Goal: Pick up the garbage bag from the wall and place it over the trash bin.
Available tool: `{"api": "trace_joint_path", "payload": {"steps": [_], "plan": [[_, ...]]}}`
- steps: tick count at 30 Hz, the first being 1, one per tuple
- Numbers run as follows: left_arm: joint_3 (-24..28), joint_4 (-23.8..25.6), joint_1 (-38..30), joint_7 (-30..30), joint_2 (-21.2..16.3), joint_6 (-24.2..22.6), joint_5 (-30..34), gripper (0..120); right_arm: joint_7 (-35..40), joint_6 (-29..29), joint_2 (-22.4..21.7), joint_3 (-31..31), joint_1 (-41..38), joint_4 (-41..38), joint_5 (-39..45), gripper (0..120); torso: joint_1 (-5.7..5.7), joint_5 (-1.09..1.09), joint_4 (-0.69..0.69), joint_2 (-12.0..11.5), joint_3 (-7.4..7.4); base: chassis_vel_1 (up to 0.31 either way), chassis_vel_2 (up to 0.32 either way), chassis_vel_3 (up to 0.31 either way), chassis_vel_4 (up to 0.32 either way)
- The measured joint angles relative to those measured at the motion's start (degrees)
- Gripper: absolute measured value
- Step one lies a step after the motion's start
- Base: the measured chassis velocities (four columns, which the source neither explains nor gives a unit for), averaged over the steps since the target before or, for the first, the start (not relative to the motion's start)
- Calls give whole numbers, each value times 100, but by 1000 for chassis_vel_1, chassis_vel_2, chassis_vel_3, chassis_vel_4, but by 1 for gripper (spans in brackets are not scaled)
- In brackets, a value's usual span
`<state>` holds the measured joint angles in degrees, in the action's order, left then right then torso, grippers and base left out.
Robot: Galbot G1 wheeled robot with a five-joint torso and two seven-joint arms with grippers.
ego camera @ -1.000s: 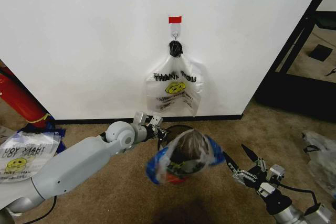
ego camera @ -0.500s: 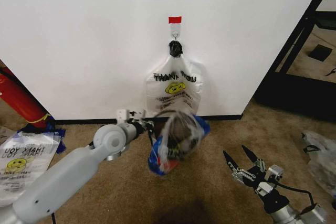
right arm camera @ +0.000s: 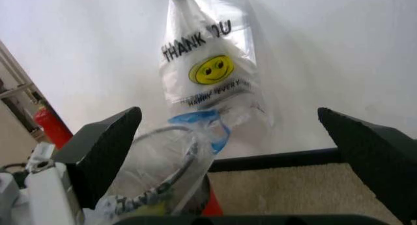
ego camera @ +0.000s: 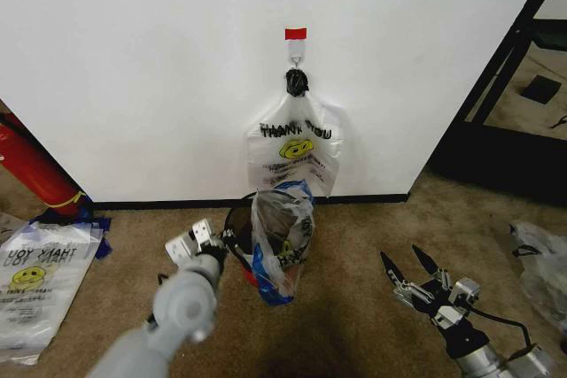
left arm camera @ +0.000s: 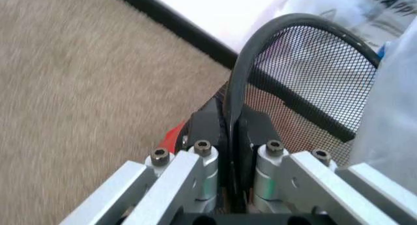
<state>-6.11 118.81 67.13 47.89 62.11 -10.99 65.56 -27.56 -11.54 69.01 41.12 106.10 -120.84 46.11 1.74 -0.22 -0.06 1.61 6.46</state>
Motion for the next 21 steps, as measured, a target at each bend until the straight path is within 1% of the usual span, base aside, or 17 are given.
{"api": "trace_joint_path", "payload": {"steps": [1,2,3,4,6,8,11,17,21], "plan": [[13,0,86,113,154,97,-93,2,4,0,13,-3,9,4,-36,100,0,2,2,0,0,0,0,0,0],[67,-14,196,218,385,263,-284,2,4,0,32,-7,32,10,-88,100,0,0,2,0,0,0,0,0,0],[92,-35,227,230,466,328,-380,2,4,0,37,-8,39,10,-95,100,0,0,1,0,0,0,0,0,0],[170,-149,304,256,741,569,-738,2,12,-1,79,-7,79,3,-122,100,0,1,0,0,0,0,0,0,0],[183,-171,314,261,788,610,-783,2,15,-1,87,-7,83,1,-130,100,0,1,0,0,0,0,0,0,0],[257,-287,335,275,971,833,-953,2,31,-1,145,-7,129,-17,-196,100,0,1,1,0,1,0,0,0,0],[327,-340,360,259,1043,906,-1100,2,37,-5,207,-7,154,-23,-239,100,0,1,1,0,1,0,0,0,0],[473,-435,400,142,1034,959,-1317,2,38,-24,271,-24,163,16,-293,100,0,1,1,0,1,0,0,0,0],[512,-462,440,122,1061,888,-1388,3,33,-37,385,-92,196,-30,-360,100,0,1,1,0,1,0,0,0,0]]}}
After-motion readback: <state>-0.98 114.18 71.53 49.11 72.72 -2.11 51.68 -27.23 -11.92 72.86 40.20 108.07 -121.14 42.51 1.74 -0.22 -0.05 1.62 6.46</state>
